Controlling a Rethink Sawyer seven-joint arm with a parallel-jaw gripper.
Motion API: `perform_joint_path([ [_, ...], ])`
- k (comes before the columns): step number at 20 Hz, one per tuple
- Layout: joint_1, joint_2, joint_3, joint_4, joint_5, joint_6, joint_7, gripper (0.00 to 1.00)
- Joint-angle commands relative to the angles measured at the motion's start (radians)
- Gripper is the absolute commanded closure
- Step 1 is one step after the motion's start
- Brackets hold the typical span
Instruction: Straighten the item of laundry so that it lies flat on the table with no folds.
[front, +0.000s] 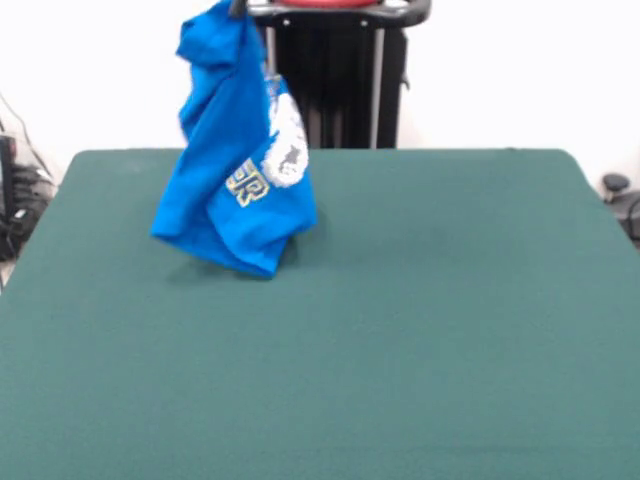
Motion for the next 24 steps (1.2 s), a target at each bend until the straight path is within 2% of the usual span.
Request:
perform_joint_path([
  [1, 0.121, -0.036, 0.144, 0.086, 0.129, 0.160, -0.059, 1.00],
  [5, 0.205, -0.023, 0.126, 0.032, 0.175, 0.246, 0.026, 1.00],
  [10, 0.296, 0.050, 0.105, -0.073, 0.213, 0.307, 0.118, 1.00],
  [17, 0.360, 0.054, 0.092, -0.181, 0.286, 0.450, 0.128, 1.00],
  [21, 0.354, 0.058, 0.078, -0.162, 0.282, 0.375, 0.082, 1.00],
  [22, 0.330, 0.076, 0.070, -0.132, 0.265, 0.297, 0.057, 1.00],
  [24, 0.317, 0.093, 0.059, -0.114, 0.234, 0.223, 0.047, 1.00],
])
